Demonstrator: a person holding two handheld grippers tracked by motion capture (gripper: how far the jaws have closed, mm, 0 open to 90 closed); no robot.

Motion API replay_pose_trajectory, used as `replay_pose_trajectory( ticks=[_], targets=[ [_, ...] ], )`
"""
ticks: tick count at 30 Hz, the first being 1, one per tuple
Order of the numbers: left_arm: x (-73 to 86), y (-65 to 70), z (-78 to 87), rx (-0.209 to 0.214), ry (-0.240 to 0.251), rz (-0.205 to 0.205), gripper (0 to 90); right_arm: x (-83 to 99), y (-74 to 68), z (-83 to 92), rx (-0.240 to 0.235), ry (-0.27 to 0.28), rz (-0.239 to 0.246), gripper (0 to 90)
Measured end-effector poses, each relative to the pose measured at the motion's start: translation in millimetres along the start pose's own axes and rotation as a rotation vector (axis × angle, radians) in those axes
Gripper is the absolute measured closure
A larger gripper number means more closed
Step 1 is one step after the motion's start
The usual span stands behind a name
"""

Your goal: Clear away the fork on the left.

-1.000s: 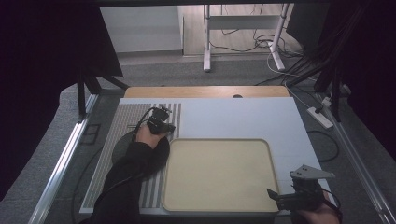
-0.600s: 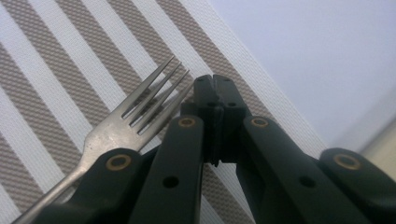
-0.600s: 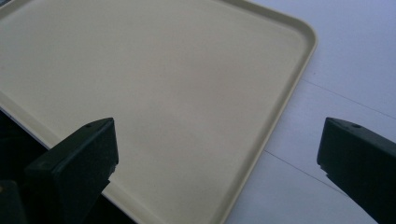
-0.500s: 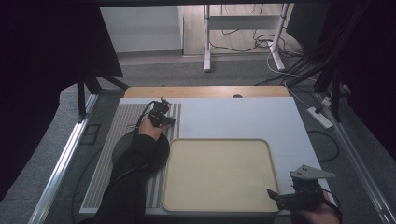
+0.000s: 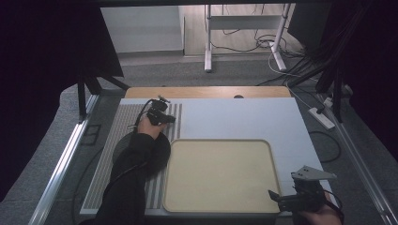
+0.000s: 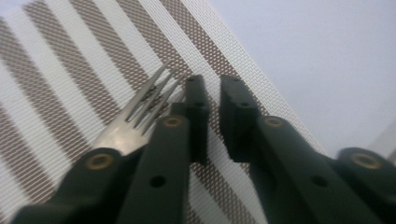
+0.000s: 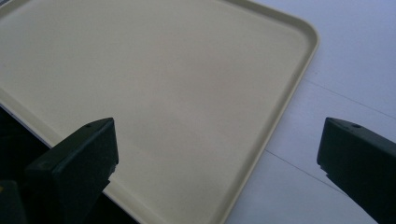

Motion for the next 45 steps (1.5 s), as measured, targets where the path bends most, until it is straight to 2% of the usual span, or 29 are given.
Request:
replay_pose_trajectory(
  ticks=[1,2,4,5,8,9,10,11,12,13,15,19,25,29,31,37,41,44,45],
  targets=[
    [1.0,-1.6,3.5,-0.004,0.002,-0.005,66.1,0.0,-0.2,-0.2,0.001,-0.002,0.002,0.0],
    [2.0,-3.6,6.6,-0.010,0.003,-0.003,66.1,0.0,-0.2,-0.2,0.001,-0.002,0.002,0.0],
    [4.4,-7.9,11.8,0.009,0.004,0.012,54.9,0.0,-0.4,-0.4,0.003,-0.003,0.004,0.0],
    [6.0,-11.0,15.0,-0.008,0.002,0.009,50.2,0.1,-0.5,-0.4,0.003,-0.003,0.004,0.0],
    [10.1,-19.5,24.2,-0.011,0.039,0.027,34.3,0.1,-0.6,-0.7,0.005,-0.005,0.006,0.0],
    [11.7,-22.6,27.0,-0.010,0.049,0.032,30.6,0.1,-0.6,-0.7,0.006,-0.007,0.008,0.0],
    [13.7,-25.0,29.4,0.000,0.052,0.035,30.6,0.1,-0.6,-0.7,0.006,-0.007,0.008,0.0],
    [15.5,-27.3,31.4,0.006,0.054,0.034,24.4,0.1,-0.6,-0.7,0.006,-0.007,0.008,0.0],
    [17.4,-29.6,33.5,0.004,0.049,0.027,24.4,0.1,-0.6,-0.7,0.006,-0.007,0.008,0.0],
    [20.4,-33.6,35.8,0.015,0.043,0.029,18.8,0.1,-0.6,-0.7,0.004,-0.006,0.006,0.0],
    [21.9,-35.2,36.8,0.021,0.037,0.025,17.0,0.0,-0.5,-0.7,0.004,-0.006,0.004,0.0],
    [26.7,-40.9,39.2,0.012,0.008,0.003,1.4,0.0,-0.5,-0.8,0.004,-0.006,0.006,0.0],
    [33.9,-47.9,37.7,-0.010,-0.043,-0.021,0.0,0.1,-0.6,-0.9,0.003,-0.007,0.007,0.0],
    [37.4,-53.2,34.9,-0.045,-0.057,-0.017,0.0,0.1,-0.6,-1.0,0.002,-0.008,0.007,0.0],
    [38.1,-53.9,33.8,-0.047,-0.062,-0.014,0.0,0.1,-0.6,-1.0,0.001,-0.008,0.007,0.0],
    [44.1,-56.8,20.2,-0.094,-0.145,-0.022,0.0,0.3,-0.8,-0.9,-0.001,-0.012,0.009,0.0],
    [47.3,-59.0,15.6,-0.105,-0.171,-0.024,0.0,0.3,-0.9,-1.0,-0.003,-0.011,0.009,0.0],
    [49.6,-59.0,14.2,-0.119,-0.182,-0.045,1.8,0.4,-1.0,-1.0,-0.004,-0.013,0.011,0.0],
    [50.0,-57.0,17.0,-0.110,-0.171,-0.071,5.0,0.4,-1.0,-1.0,-0.004,-0.014,0.011,0.0]
  ],
)
Point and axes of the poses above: each handheld gripper's, and its own axes: z roughly backward along the jaws, x roughly out of its underside, y roughly to its right, the point moved 5 cm from there along -z, roughly forward along the jaws, and after that the axes turned 11 degrees about -z, right-handed, at the moved point
